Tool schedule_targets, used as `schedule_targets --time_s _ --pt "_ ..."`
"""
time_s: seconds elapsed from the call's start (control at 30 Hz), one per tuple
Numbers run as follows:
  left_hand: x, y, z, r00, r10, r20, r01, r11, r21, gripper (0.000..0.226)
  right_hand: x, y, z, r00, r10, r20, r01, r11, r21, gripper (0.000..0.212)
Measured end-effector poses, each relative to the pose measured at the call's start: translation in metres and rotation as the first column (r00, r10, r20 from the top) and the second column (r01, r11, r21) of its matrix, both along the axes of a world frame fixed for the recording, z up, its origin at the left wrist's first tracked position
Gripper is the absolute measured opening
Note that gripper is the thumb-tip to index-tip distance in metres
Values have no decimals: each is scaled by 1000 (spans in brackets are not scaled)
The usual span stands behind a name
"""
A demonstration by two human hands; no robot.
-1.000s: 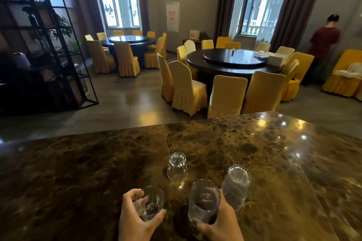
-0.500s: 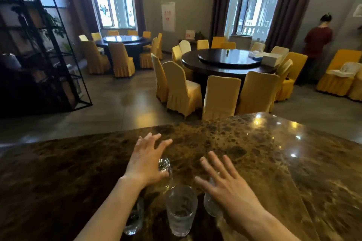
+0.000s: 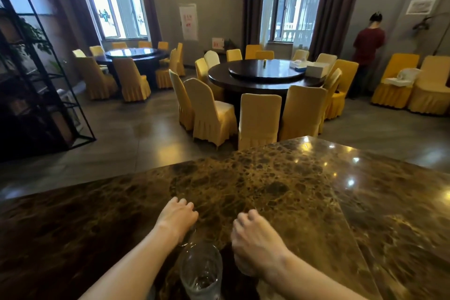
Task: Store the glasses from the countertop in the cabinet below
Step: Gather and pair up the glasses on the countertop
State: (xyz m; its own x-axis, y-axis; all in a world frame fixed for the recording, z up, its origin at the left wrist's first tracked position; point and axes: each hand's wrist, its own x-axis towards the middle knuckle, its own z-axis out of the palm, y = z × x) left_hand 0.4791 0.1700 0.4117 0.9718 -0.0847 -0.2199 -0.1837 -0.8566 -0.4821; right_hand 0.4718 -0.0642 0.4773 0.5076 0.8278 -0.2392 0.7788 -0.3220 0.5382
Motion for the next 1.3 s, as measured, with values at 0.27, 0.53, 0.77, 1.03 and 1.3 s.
schedule_targets --time_s 0.27,0.53,0.77,1.03,1.3 --pt "-3 -14 27 827 556 82 -54 224 -973 84 2 -70 -35 770 -46 -636 635 141 759 89" --pt "14 -44 17 852 522 -38 -142 160 -977 92 -13 -70 -80 594 182 -784 804 -101 586 101" --pt "19 -48 8 857 515 -30 -216 306 -927 92 -14 -81 -92 574 175 -800 818 -78 570 82" --pt "21 -44 0 843 533 -73 -266 296 -918 96 -16 -79 -106 565 184 -804 824 -87 560 79" --pt "-5 -35 26 876 475 -85 -219 235 -947 107 -25 -96 -63 556 105 -825 831 -102 547 110"
